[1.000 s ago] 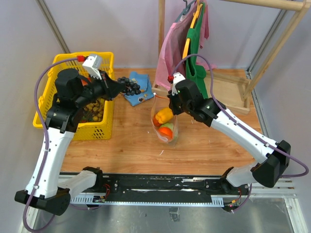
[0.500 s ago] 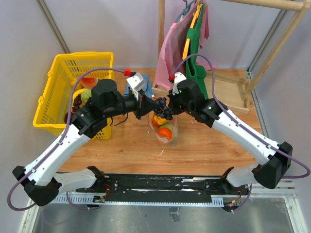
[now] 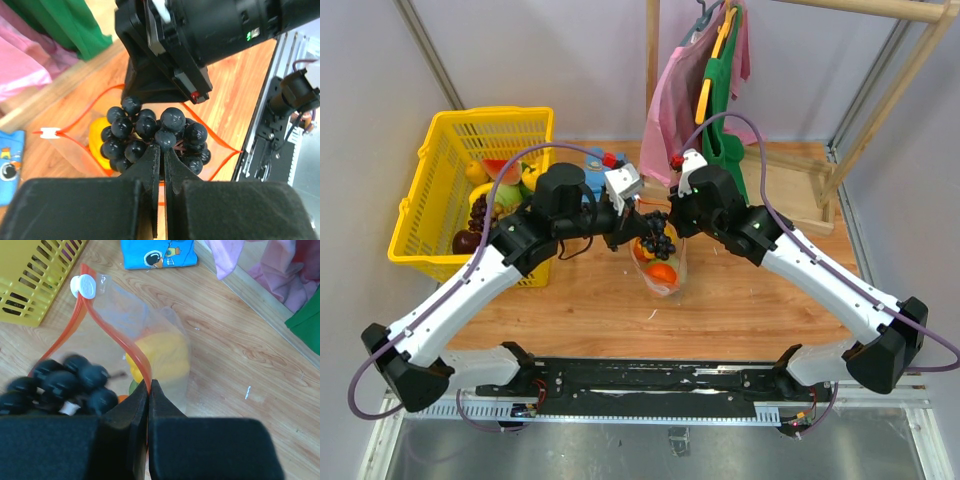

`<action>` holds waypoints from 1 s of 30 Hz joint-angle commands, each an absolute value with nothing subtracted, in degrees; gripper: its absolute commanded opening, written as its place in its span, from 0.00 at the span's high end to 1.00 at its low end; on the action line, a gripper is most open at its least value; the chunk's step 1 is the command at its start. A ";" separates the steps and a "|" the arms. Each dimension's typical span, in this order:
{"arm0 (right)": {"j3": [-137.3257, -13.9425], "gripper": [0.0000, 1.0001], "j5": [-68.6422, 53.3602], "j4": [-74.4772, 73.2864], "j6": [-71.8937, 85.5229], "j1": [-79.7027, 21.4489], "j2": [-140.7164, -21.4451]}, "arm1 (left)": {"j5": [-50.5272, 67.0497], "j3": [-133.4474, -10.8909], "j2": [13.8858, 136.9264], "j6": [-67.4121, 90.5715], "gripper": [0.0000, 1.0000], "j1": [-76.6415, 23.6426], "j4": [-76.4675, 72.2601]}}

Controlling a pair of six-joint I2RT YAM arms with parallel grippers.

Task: Place the food in the zip-top bag and seal the zipper
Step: Place the fake fruit in the zipper food storage bag.

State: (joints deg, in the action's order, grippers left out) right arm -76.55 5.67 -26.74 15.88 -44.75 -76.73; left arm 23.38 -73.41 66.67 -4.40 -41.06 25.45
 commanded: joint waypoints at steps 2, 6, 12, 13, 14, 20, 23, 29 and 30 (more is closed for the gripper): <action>-76.12 0.99 5.54 -24.62 16.35 -44.12 -75.38 | 26.05 -74.12 70.18 -6.07 1.00 -43.59 27.68; -76.05 0.99 5.41 -24.44 16.29 -44.11 -75.22 | 25.09 -73.52 71.76 -6.08 0.99 -44.47 27.14; -75.92 0.99 5.29 -24.35 16.36 -44.12 -75.12 | 24.83 -73.12 73.78 -5.12 0.81 -44.99 25.65; -75.86 0.99 5.28 -24.36 16.36 -44.10 -75.14 | 24.76 -72.98 73.99 -5.03 0.78 -45.20 25.44; -75.86 0.99 5.26 -24.35 16.43 -44.12 -75.10 | 24.72 -72.95 74.20 -4.92 0.73 -45.30 25.41; -75.83 0.99 5.53 -24.26 16.37 -44.05 -75.13 | 23.19 -72.65 73.66 -5.00 0.52 -45.44 24.87; -75.90 0.99 5.58 -24.28 16.36 -44.12 -75.28 | 20.77 -72.52 72.33 -4.44 0.46 -45.44 24.25; -75.67 0.99 6.81 -24.54 16.71 -44.07 -75.49 | 12.39 -73.34 69.62 -1.06 0.38 -45.44 24.43; -75.71 0.99 7.11 -24.66 16.85 -44.07 -75.47 | 10.62 -74.01 69.35 -0.02 0.38 -45.44 25.29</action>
